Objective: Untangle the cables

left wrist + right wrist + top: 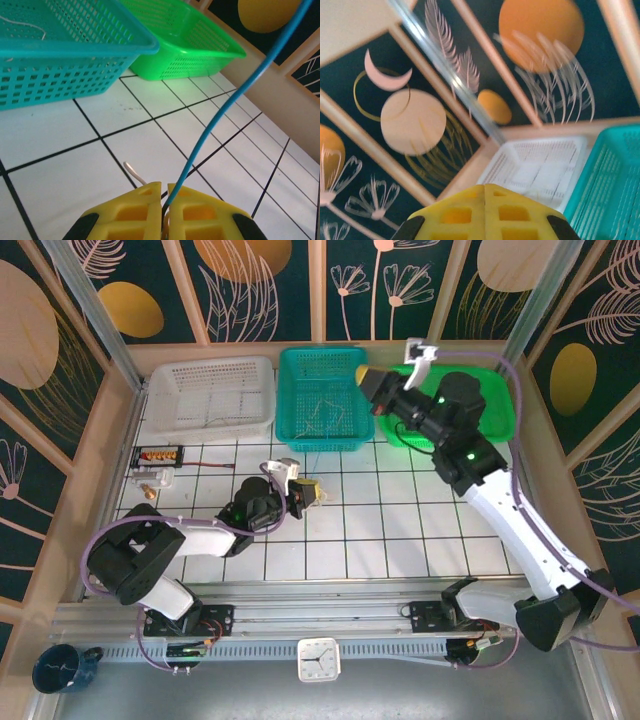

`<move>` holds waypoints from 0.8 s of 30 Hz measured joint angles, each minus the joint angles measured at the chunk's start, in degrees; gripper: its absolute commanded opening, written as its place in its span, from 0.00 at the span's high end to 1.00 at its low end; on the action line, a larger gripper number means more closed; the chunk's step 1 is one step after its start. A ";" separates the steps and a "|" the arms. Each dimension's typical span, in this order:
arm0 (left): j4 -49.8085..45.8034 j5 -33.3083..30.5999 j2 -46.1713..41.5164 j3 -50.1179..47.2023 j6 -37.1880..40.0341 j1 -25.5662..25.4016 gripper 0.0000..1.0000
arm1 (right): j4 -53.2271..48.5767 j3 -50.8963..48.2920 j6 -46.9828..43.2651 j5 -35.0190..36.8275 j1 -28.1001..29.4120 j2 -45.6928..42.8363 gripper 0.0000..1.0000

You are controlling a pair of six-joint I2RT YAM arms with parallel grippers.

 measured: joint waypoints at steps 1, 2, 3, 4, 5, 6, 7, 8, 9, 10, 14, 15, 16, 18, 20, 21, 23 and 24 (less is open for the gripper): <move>0.07 -0.02 0.02 -0.35 0.00 0.00 1.00 | 0.15 0.92 0.22 -0.09 -1.05 0.00 1.00; 0.20 -0.02 0.07 -0.70 0.00 0.00 1.00 | 0.50 1.79 0.44 -0.28 -2.16 0.00 1.00; 0.26 -0.02 0.11 -0.96 0.00 0.00 1.00 | 0.76 2.51 0.87 -0.55 -3.06 -0.04 1.00; 0.44 0.00 0.13 -1.11 0.00 0.00 1.00 | 0.96 3.02 1.31 -0.96 -3.65 -0.07 1.00; 0.81 -0.02 0.15 -1.22 0.00 0.00 1.00 | 1.20 3.32 1.55 -1.31 -4.07 -0.04 1.00; 1.09 -0.02 0.15 -1.31 0.00 0.00 1.00 | 1.33 3.50 1.81 -1.62 -4.17 -0.04 1.00; 1.31 -0.02 0.15 -1.33 0.00 0.00 1.00 | 1.49 3.54 2.21 -2.08 -4.26 -0.04 1.00; 1.57 -0.02 0.17 -1.44 0.00 0.00 1.00 | 1.70 3.56 2.80 -2.80 -4.31 -0.02 1.00; 1.77 -0.02 0.20 -1.53 0.00 0.00 1.00 | 2.03 3.56 3.21 -3.34 -4.31 0.04 1.00; 1.99 0.00 0.26 -1.66 0.00 0.00 1.00 | 2.54 3.56 3.85 -4.22 -4.35 0.20 1.00; 2.34 0.00 0.72 -1.84 0.02 0.00 1.00 | 4.50 3.50 5.99 -7.58 -3.96 1.14 1.00; 2.34 0.00 0.85 -1.88 0.00 0.00 0.99 | 4.76 3.50 6.16 -8.13 -3.65 1.36 1.00; 2.34 0.00 1.07 -1.88 0.00 0.00 0.97 | 5.01 3.50 6.34 -8.61 -3.08 1.53 1.00; 2.34 0.02 1.64 -1.88 0.00 0.00 0.91 | 5.38 3.50 6.32 -9.14 -1.68 1.81 1.00; 2.38 0.22 2.43 -1.88 0.00 0.00 0.86 | 5.75 3.50 6.27 -9.88 -0.15 2.10 1.00; 2.36 0.37 2.82 -1.88 -0.07 0.00 0.84 | 5.95 3.52 6.27 -10.08 0.44 2.27 1.00; 2.36 0.70 4.15 -1.86 -0.22 0.00 0.81 | 6.01 4.11 6.27 -10.38 1.68 3.06 1.00; 2.36 0.90 4.85 -1.86 -0.26 0.00 0.80 | 6.03 4.61 6.25 -10.43 2.10 3.50 1.00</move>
